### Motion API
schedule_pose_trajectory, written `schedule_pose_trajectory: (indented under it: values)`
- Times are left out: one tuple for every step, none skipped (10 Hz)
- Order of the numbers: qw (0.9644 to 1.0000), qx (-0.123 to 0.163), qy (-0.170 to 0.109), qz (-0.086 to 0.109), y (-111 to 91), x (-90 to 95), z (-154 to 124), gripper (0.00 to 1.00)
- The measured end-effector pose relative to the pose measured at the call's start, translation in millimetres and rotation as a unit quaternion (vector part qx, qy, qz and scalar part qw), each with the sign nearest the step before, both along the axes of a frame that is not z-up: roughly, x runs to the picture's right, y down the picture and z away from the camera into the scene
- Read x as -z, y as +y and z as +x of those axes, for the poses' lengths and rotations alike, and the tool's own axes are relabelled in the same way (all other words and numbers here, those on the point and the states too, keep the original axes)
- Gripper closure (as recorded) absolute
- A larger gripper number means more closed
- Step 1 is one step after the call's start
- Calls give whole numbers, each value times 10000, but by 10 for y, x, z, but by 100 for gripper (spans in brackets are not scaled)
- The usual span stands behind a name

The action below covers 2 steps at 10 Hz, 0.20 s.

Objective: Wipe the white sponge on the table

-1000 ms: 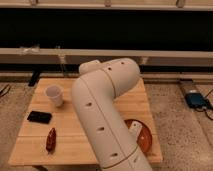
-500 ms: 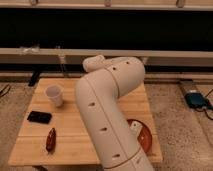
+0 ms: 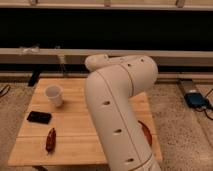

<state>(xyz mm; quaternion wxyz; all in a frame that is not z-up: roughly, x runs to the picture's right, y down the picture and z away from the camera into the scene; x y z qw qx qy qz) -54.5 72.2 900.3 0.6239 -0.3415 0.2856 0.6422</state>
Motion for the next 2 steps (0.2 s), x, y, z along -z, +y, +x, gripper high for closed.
schedule_pose_trajectory:
  values:
    - [10000, 9, -12, 2, -2, 2, -23, 20]
    - [10000, 10, -10, -3, 3, 1, -19, 20]
